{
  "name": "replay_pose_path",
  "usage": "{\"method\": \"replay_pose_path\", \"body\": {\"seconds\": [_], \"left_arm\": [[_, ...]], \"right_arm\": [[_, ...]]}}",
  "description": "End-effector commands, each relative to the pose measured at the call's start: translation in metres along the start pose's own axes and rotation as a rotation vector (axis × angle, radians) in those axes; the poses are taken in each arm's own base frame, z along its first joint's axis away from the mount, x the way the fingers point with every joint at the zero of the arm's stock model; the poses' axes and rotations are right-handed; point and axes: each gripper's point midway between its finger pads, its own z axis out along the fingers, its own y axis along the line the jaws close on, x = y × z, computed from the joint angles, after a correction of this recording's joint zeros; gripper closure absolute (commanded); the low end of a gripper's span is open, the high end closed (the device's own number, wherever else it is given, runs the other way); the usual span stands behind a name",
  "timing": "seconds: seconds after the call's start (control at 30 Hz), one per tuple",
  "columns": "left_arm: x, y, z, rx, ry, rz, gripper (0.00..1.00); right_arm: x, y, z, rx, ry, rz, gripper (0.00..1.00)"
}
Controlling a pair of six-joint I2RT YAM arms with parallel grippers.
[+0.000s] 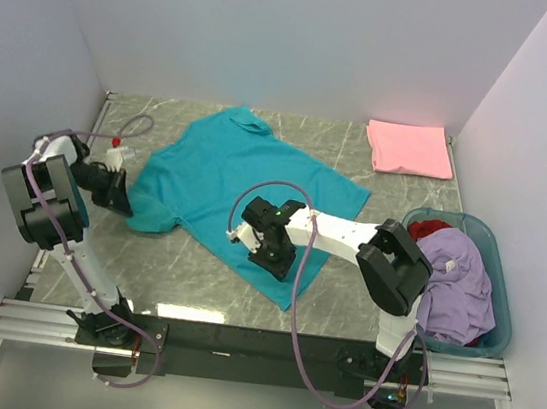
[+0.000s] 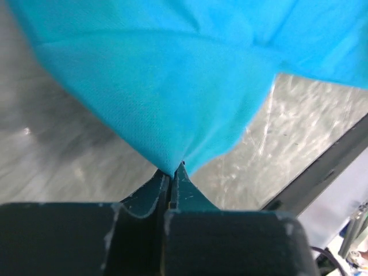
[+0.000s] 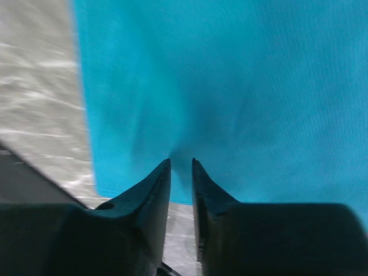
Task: Fold and stack the t-shirts
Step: Flatten the tshirt out
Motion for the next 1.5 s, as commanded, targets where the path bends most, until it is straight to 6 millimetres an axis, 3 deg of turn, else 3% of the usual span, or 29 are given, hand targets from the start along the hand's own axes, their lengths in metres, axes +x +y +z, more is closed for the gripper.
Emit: {"method": "replay_pose_path", "body": {"seconds": [0.0, 0.13, 0.17, 0.2, 0.27, 0.33, 0.37, 0.43, 0.5, 0.57, 0.63, 0.73, 0.9, 1.13, 1.23, 1.3, 1.47], "left_arm": [[-0.019, -0.019, -0.050, -0.033, -0.005, -0.074, 0.99], [-0.007, -0.010, -0.065, -0.140, 0.089, -0.254, 0.99], [-0.001, -0.009, -0.063, -0.147, 0.109, -0.290, 0.92], [0.003, -0.006, -0.062, -0.161, 0.121, -0.304, 0.78], [-0.002, 0.014, -0.065, -0.237, 0.067, -0.347, 0.56], [-0.019, 0.035, -0.079, -0.320, -0.065, -0.341, 0.49], [-0.029, 0.031, -0.092, -0.351, -0.131, -0.290, 0.44], [-0.033, 0.024, -0.090, -0.361, -0.160, -0.174, 0.44], [-0.031, -0.004, -0.079, -0.318, -0.164, -0.045, 0.50], [-0.014, -0.021, -0.061, -0.289, -0.098, 0.063, 0.51], [-0.008, -0.035, -0.042, -0.244, -0.052, 0.140, 0.51], [-0.007, -0.039, -0.021, -0.232, -0.035, 0.151, 0.51], [-0.041, -0.032, -0.012, -0.237, -0.084, 0.150, 0.50], [-0.100, -0.019, 0.010, -0.304, -0.099, 0.250, 0.52], [-0.114, -0.016, 0.025, -0.306, -0.082, 0.276, 0.55], [-0.113, -0.010, 0.033, -0.337, -0.051, 0.282, 0.59], [-0.081, 0.007, 0.051, -0.373, 0.039, 0.263, 0.73]], "right_arm": [[0.019, -0.020, 0.007, 0.099, 0.067, -0.019, 0.74], [0.031, -0.033, 0.006, 0.149, 0.101, -0.015, 0.79], [0.032, -0.036, 0.002, 0.162, 0.101, -0.018, 0.79], [0.033, -0.036, 0.001, 0.168, 0.101, -0.021, 0.79], [0.034, -0.039, -0.002, 0.183, 0.099, -0.022, 0.79], [0.036, -0.041, -0.003, 0.199, 0.104, -0.022, 0.79], [0.036, -0.041, -0.005, 0.206, 0.099, -0.018, 0.79], [0.037, -0.040, -0.009, 0.206, 0.092, -0.013, 0.78], [0.036, -0.039, -0.016, 0.212, 0.068, -0.010, 0.78], [0.042, -0.039, -0.017, 0.218, 0.078, -0.021, 0.78], [0.049, -0.046, -0.013, 0.246, 0.103, -0.029, 0.78], [0.062, -0.057, 0.004, 0.244, 0.159, -0.016, 0.78], [0.091, -0.092, 0.010, 0.294, 0.219, 0.036, 0.78], [0.107, -0.134, -0.027, 0.439, 0.210, 0.050, 0.75], [0.115, -0.152, -0.037, 0.485, 0.234, 0.074, 0.74], [0.108, -0.159, -0.044, 0.486, 0.205, 0.101, 0.73], [0.087, -0.158, -0.068, 0.459, 0.108, 0.145, 0.71]]}}
